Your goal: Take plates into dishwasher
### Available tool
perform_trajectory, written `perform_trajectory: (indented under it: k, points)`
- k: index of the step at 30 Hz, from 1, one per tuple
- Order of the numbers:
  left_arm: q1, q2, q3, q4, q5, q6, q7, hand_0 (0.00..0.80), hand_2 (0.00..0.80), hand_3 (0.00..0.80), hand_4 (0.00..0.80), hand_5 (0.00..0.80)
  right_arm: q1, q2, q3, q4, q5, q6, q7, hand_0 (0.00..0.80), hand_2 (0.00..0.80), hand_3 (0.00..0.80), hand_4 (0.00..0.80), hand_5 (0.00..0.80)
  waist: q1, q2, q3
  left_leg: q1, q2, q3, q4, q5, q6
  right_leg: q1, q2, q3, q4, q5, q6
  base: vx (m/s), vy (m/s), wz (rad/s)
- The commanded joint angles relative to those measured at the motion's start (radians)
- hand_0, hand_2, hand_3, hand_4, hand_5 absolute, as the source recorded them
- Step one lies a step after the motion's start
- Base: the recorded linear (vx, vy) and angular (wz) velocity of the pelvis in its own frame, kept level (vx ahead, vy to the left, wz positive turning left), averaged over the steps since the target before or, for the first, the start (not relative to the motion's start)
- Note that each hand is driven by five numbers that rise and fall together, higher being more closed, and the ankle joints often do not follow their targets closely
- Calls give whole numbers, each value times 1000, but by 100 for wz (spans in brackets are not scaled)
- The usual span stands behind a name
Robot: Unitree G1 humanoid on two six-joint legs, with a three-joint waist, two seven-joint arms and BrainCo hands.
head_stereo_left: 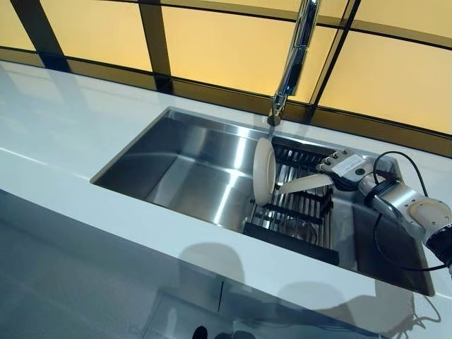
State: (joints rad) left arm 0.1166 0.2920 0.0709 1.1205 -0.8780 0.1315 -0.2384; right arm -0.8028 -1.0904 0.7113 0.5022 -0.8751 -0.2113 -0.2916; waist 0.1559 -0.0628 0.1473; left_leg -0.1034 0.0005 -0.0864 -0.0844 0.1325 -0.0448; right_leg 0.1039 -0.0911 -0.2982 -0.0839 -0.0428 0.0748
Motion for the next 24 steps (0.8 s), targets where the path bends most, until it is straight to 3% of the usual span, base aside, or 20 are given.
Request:
perform_trajectory:
  k: [1, 11, 24]
  points:
    - [-2, 17, -32, 8, -3, -21, -14, 0, 0, 0, 0, 0, -55, -43, 52, 21, 3, 75, -25, 800, 800, 800, 800, 800, 9, -1, -43, 55, 34, 45, -3, -71, -18, -79, -48, 17, -3, 104, 75, 0, 0, 0]
    - [7, 7, -24, 18, 3, -26, -16, 0, 0, 0, 0, 0, -43, -55, -7, 39, 1, 97, -41, 800, 800, 800, 800, 800, -3, -6, -67, 74, 39, 55, -3, -78, -21, -66, -40, 32, -3, 99, 74, 0, 0, 0]
    - [11, -5, -2, 27, 3, -20, -14, 0, 0, 0, 0, 0, -81, -174, -53, 14, -38, 74, -79, 800, 800, 800, 800, 800, -35, -36, -104, 101, 46, 82, -3, -90, -24, -51, -29, 63, -3, 97, 77, -9, 29, -3]
